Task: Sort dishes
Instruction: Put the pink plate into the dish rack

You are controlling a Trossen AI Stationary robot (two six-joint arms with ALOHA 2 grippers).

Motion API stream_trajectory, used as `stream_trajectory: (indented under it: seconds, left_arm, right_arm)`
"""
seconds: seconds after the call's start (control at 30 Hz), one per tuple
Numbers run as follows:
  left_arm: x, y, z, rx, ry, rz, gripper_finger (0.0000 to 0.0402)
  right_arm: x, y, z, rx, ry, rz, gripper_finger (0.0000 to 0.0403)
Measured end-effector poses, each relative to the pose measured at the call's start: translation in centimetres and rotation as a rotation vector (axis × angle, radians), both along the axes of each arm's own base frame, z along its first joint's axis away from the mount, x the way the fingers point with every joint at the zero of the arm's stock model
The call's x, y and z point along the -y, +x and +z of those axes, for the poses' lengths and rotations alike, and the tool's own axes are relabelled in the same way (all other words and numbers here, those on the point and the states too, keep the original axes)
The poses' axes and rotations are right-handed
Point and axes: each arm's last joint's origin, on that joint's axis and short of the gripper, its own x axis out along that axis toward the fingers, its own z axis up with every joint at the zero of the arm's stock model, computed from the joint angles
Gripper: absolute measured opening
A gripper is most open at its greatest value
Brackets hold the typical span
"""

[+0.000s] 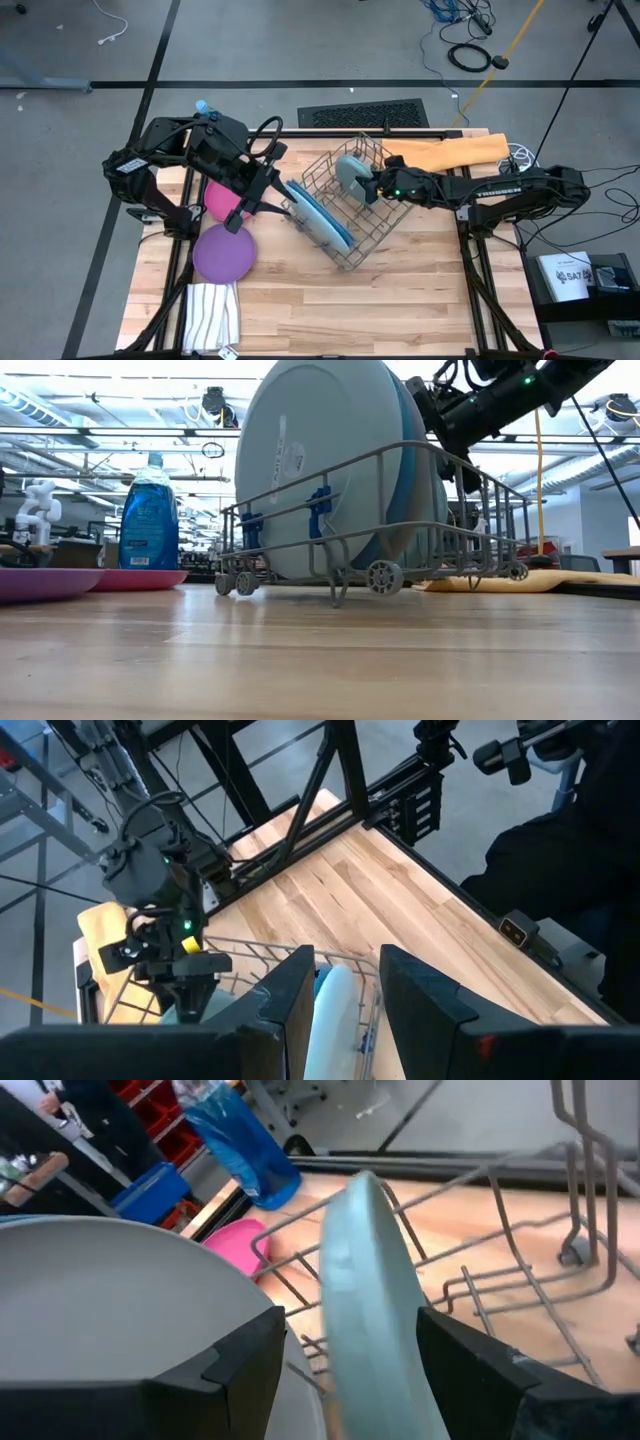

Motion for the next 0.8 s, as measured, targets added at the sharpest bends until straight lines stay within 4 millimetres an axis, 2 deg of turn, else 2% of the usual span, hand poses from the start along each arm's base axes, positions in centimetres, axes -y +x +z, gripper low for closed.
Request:
stream_trajectory:
  seconds: [0.47, 0.8]
  left_arm:
    - [0.00, 0.00, 0.01, 0.001, 0.000, 0.001, 0.0118]
    - [0.00, 0.01, 0.01, -0.001, -0.007, 0.005, 0.0118]
  right_arm:
    - [0.00, 0.00, 0.23, -0.111, -0.221, 0.029, 0.0222]
    - [0.11, -0.14, 0.25, -0.256, -0.425, 0.021, 0.0222]
